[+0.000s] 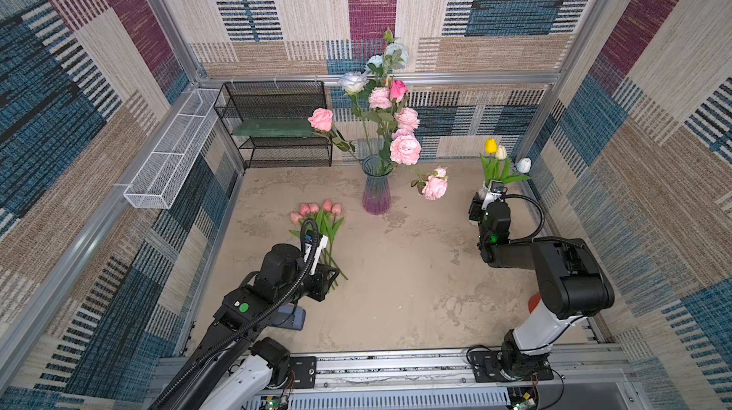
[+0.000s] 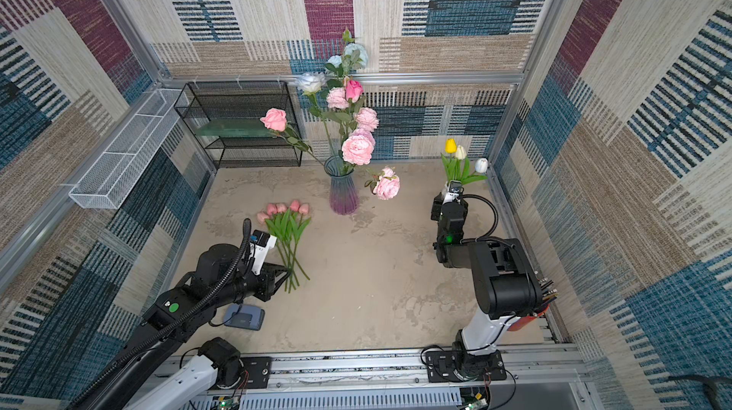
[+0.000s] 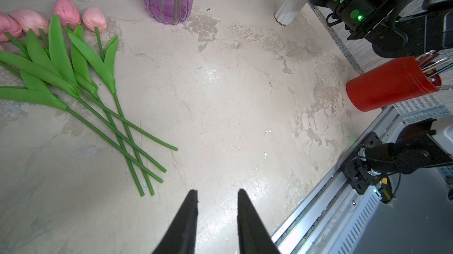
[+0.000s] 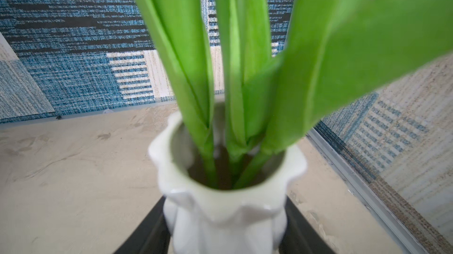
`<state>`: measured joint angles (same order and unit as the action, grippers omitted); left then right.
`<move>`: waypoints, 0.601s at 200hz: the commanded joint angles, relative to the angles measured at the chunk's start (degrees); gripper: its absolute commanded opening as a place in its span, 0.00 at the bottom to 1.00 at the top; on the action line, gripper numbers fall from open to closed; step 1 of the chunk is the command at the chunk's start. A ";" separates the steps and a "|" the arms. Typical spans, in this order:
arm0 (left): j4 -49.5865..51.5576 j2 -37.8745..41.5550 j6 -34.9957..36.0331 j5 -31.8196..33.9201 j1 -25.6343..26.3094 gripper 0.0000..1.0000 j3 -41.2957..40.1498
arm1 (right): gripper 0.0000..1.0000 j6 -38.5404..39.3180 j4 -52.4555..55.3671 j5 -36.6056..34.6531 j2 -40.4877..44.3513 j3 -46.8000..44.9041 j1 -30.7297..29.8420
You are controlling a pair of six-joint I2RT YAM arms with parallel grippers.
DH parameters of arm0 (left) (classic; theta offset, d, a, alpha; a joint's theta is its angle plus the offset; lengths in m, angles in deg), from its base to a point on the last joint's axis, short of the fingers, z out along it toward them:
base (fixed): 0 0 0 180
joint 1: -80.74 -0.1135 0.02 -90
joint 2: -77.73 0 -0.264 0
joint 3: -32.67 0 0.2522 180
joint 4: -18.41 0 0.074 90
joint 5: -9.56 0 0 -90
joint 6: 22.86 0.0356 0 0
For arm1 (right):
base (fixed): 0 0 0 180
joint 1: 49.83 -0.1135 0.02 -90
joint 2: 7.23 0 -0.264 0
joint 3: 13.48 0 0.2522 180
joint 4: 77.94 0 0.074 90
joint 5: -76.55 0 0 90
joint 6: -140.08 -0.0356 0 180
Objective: Pick out pink flowers from the vase
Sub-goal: Place the vase at the center of the board.
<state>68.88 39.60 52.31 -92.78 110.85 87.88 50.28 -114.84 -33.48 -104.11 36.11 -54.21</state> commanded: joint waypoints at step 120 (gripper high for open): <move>-0.66 0.30 1.29 1.27 0.12 0.31 -0.01 | 0.97 -1.93 0.90 -2.72 8.16 -2.79 0.04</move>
<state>68.88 39.67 52.34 -92.58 111.02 87.84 49.67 -116.52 -34.58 -98.13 33.54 -53.92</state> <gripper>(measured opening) 0.310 0.961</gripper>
